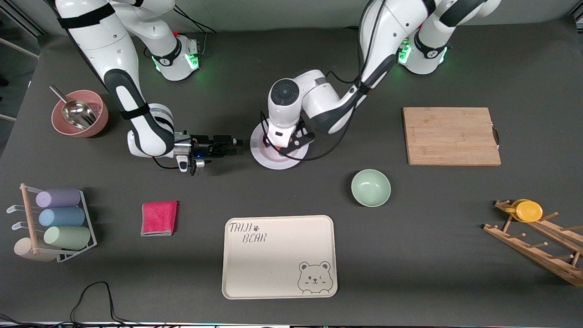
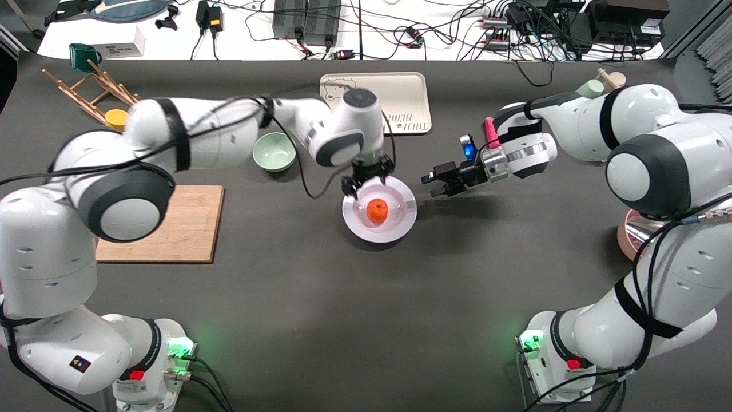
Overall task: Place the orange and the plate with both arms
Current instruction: 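Lower the orange onto the plate and open the left gripper, then grip the white plate rim with the right gripper while the left gripper retracts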
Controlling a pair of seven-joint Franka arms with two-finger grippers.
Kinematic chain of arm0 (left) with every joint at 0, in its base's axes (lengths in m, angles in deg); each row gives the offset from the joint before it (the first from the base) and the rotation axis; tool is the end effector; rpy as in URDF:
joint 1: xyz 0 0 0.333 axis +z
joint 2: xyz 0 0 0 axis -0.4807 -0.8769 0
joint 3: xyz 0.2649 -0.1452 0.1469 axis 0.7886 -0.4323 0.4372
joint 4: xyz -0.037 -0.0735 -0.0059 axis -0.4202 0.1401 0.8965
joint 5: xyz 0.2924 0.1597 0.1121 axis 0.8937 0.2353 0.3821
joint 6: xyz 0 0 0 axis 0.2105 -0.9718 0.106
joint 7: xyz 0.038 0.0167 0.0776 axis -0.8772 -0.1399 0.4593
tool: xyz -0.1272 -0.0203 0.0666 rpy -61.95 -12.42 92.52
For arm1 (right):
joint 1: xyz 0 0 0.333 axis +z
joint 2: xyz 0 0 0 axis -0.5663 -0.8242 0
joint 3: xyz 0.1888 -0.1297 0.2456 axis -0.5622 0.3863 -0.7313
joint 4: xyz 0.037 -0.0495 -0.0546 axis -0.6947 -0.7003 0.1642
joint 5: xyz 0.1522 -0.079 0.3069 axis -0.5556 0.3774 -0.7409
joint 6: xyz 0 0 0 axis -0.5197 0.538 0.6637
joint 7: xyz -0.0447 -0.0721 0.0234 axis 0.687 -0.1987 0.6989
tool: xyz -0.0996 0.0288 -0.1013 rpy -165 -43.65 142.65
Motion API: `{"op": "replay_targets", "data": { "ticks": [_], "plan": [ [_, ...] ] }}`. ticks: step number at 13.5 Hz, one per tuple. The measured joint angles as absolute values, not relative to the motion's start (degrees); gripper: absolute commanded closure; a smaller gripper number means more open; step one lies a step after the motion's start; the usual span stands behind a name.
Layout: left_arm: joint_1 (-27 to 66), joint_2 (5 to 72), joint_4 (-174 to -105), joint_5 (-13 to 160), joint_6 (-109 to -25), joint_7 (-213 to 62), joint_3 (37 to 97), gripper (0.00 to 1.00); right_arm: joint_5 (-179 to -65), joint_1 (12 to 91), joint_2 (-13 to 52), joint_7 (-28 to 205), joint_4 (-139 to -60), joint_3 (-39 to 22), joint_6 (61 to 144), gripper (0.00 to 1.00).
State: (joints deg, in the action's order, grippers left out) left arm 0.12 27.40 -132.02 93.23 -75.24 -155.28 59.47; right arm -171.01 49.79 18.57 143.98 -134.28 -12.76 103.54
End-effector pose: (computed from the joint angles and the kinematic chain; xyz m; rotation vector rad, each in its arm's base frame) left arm 0.4284 -0.5105 0.2842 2.9903 0.7980 -0.1627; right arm 0.4316 0.2014 0.1833 -2.0309 -0.0397 0.1259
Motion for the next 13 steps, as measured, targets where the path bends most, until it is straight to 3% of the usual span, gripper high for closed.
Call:
{"op": "replay_targets", "data": {
  "ticks": [6,13],
  "plan": [
    [18.68,43.76,-131.44,92.37,-54.88,-124.55,60.83,0.00,-174.84,53.18,18.08,145.77,-134.32,-12.81,106.49,0.00],
    [22.20,55.20,-133.87,82.11,-45.72,-83.25,82.67,0.00,-183.91,57.75,15.69,152.30,-134.35,-12.84,110.26,0.00]
  ]
}}
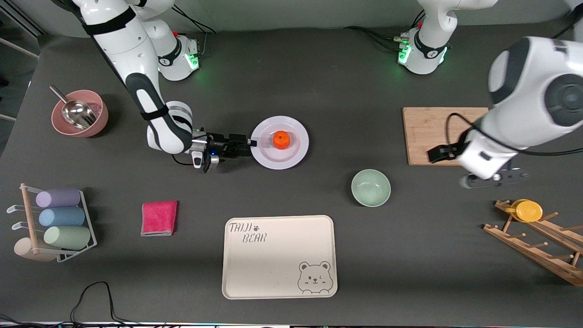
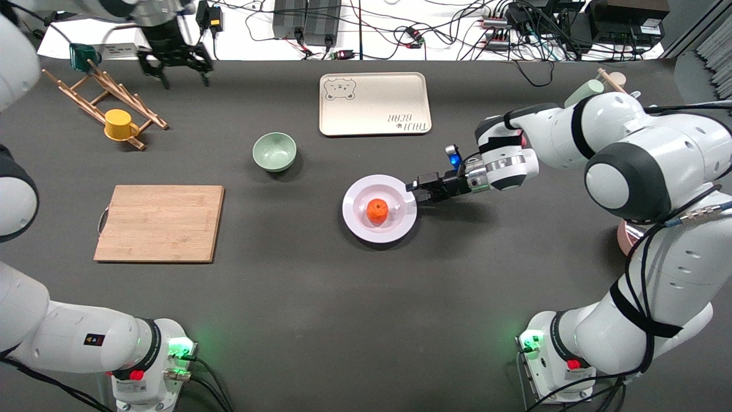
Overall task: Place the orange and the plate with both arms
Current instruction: 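Grip the white plate rim with the right gripper while the left gripper retracts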
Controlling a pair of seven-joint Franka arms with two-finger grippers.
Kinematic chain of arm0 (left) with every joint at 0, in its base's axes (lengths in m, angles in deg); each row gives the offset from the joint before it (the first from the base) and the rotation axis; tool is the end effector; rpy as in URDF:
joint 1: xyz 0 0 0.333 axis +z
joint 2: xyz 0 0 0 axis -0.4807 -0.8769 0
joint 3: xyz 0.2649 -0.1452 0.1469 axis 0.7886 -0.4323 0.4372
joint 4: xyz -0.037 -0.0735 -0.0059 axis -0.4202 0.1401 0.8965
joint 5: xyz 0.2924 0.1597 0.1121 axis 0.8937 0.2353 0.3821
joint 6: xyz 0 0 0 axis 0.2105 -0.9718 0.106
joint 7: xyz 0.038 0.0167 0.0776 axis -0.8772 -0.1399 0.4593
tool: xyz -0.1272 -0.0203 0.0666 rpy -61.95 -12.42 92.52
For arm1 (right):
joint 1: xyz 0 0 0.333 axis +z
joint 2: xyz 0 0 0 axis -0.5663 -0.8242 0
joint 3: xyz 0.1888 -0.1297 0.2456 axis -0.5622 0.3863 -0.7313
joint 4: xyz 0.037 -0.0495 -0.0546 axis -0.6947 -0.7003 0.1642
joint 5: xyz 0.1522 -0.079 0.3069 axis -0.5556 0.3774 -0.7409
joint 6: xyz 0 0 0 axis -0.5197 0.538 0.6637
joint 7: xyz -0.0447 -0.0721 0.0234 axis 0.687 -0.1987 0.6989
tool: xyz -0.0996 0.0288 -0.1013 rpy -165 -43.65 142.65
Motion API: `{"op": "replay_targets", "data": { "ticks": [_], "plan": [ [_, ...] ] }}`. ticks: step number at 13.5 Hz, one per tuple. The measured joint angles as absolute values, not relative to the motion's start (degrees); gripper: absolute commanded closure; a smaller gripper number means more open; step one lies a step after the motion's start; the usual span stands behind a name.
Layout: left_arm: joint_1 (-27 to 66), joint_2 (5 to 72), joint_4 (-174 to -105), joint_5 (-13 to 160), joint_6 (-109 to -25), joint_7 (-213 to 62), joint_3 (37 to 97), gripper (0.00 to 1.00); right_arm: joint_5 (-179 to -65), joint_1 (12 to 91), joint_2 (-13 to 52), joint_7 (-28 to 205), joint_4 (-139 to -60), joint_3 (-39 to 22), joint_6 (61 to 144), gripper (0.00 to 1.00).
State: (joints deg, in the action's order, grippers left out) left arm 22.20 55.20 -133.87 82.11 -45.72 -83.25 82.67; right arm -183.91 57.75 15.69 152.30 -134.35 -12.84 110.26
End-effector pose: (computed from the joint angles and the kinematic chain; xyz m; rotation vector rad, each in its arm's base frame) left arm 0.5465 -0.0891 0.5001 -3.1216 -0.1330 0.1991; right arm 0.4163 0.2470 0.1566 -2.0715 -0.0464 0.0110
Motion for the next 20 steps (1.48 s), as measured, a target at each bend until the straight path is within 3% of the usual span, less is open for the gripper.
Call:
{"op": "replay_targets", "data": {
  "ticks": [2,8,20],
  "plan": [
    [22.28,58.04,-136.30,81.91,-45.71,-78.96,86.17,0.00,-184.57,59.15,15.73,152.32,-134.24,-12.85,111.25,0.15],
    [28.18,65.90,-141.53,84.01,-43.01,-75.51,85.60,0.00,-186.52,59.17,15.66,157.81,-134.36,-12.72,111.84,0.97],
    [28.23,67.91,-137.03,86.60,-37.30,-74.91,84.20,0.00,-187.16,59.03,19.91,152.57,-134.11,-12.67,111.73,1.00]
  ]
}}
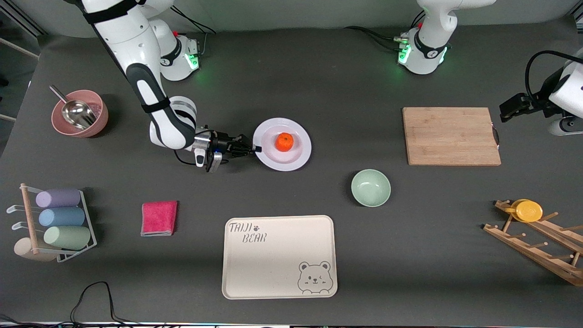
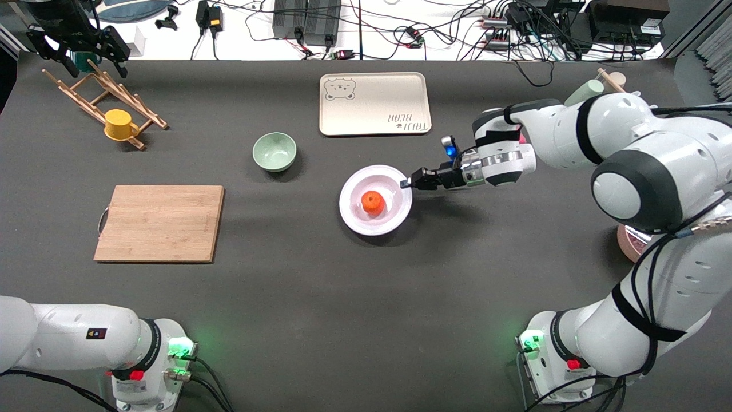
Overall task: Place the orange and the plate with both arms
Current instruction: 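Grip the white plate rim with the right gripper while the left gripper retracts, then slide the plate with the right gripper onto the bear placemat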
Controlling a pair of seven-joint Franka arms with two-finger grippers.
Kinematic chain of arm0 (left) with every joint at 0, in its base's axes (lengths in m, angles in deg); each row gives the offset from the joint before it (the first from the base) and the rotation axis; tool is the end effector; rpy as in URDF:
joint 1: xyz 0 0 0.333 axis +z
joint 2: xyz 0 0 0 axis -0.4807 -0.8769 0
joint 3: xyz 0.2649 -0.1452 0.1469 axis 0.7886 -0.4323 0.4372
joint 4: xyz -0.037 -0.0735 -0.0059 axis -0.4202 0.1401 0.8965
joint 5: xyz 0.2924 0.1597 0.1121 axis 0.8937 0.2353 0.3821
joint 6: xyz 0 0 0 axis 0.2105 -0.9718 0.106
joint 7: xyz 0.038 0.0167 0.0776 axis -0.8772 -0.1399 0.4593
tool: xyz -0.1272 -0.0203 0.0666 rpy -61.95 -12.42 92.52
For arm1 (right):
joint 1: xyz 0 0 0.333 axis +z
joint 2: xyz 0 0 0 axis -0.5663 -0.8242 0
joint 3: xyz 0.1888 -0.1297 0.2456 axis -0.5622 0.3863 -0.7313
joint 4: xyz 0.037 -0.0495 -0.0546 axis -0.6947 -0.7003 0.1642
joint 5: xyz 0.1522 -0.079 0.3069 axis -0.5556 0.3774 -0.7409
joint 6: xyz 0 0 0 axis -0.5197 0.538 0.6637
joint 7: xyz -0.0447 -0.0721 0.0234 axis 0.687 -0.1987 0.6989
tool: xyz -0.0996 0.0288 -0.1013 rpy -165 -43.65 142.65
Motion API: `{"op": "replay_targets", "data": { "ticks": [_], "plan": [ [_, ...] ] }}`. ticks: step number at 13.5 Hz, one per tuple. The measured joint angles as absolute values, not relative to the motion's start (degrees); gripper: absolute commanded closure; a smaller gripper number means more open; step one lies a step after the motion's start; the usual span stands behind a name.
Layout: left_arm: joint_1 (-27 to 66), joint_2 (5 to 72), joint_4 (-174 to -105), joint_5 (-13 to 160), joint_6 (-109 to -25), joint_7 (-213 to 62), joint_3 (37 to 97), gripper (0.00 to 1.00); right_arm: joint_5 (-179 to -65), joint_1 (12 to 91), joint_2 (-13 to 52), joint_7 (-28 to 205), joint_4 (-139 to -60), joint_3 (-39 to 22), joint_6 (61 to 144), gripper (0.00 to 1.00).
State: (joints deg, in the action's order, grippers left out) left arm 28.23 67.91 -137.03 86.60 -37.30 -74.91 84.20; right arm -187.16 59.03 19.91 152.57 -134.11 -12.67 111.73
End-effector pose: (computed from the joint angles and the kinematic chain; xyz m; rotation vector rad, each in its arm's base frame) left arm 0.4780 -0.0045 0.5816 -3.0569 -0.1065 0.1567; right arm 0.4289 0.2577 0.1931 -2.0460 -0.0495 -0.0894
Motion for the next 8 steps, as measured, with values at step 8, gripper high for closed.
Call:
{"op": "replay_targets", "data": {
  "ticks": [8],
  "plan": [
    [27.23,65.41,-138.20,86.67,-37.82,-74.96,83.88,0.00,-186.78,58.91,24.57,142.04,-132.50,-12.39,111.98,1.00]
  ]
}}
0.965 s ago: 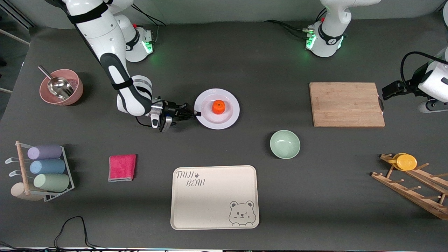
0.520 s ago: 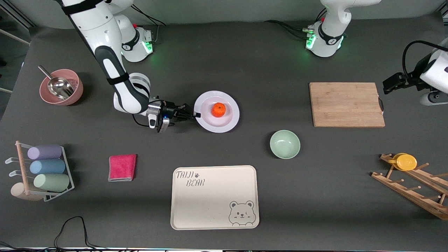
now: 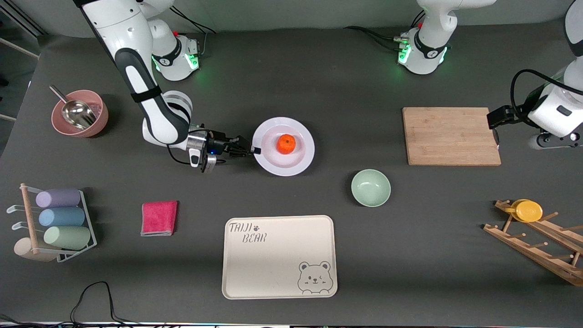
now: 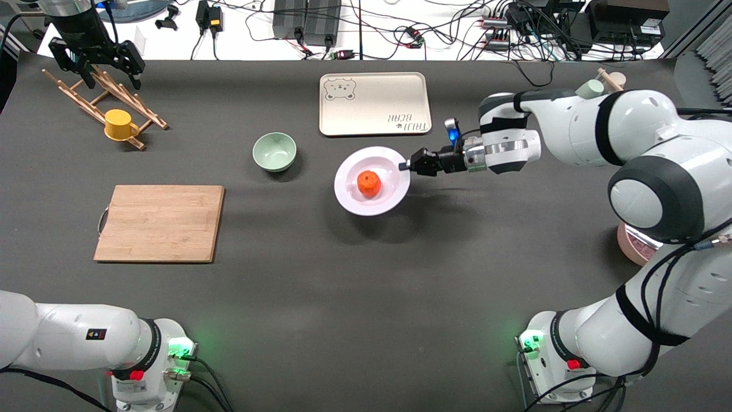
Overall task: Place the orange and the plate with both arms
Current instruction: 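Slide the plate with the right gripper onto the bear placemat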
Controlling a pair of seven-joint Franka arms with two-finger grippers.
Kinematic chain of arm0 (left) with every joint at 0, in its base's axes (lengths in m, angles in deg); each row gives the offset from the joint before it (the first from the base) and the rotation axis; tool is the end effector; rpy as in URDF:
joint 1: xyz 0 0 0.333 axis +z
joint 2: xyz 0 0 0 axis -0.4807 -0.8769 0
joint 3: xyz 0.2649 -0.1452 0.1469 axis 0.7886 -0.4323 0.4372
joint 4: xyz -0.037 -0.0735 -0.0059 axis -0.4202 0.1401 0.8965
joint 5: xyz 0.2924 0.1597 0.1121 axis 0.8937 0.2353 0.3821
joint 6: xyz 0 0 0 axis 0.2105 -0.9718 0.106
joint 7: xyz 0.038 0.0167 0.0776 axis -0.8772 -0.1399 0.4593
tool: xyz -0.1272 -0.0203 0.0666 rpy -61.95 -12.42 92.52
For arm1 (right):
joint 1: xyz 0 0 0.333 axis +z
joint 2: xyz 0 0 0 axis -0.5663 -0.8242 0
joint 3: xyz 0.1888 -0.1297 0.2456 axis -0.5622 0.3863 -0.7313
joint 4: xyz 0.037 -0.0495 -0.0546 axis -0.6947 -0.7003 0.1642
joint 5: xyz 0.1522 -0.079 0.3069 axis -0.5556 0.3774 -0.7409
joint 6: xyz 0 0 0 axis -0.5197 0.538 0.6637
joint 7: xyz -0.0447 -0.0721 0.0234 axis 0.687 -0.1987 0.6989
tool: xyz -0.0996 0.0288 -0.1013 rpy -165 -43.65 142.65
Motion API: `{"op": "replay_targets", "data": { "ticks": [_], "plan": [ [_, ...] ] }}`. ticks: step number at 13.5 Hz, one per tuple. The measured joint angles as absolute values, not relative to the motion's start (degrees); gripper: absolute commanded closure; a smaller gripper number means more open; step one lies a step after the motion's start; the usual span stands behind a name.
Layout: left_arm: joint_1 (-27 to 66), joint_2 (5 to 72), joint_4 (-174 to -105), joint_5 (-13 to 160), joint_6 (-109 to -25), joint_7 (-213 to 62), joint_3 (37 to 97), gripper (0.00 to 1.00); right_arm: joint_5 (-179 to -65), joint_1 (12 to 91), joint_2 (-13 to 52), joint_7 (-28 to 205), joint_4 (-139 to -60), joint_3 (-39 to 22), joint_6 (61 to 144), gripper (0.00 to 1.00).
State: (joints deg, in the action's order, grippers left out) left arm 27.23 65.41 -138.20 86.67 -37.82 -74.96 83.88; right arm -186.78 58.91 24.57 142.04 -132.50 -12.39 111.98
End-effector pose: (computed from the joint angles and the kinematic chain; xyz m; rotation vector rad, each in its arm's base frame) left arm 0.4873 -0.0157 0.5526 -3.0468 -0.0683 0.2385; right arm 0.4494 0.2623 0.2425 -2.0008 0.0757 -0.0775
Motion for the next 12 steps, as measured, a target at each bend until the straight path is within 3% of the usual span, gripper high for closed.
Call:
{"op": "replay_targets", "data": {
  "ticks": [5,12],
  "plan": [
    [26.73,64.70,-138.22,88.04,-37.86,-74.97,83.88,0.00,-182.83,56.68,26.02,131.85,-124.98,-11.05,109.98,1.00],
    [26.73,63.76,-138.21,88.12,-38.05,-74.97,83.91,0.00,-182.73,52.54,7.56,126.01,-98.21,-10.79,106.30,1.00]
  ]
}}
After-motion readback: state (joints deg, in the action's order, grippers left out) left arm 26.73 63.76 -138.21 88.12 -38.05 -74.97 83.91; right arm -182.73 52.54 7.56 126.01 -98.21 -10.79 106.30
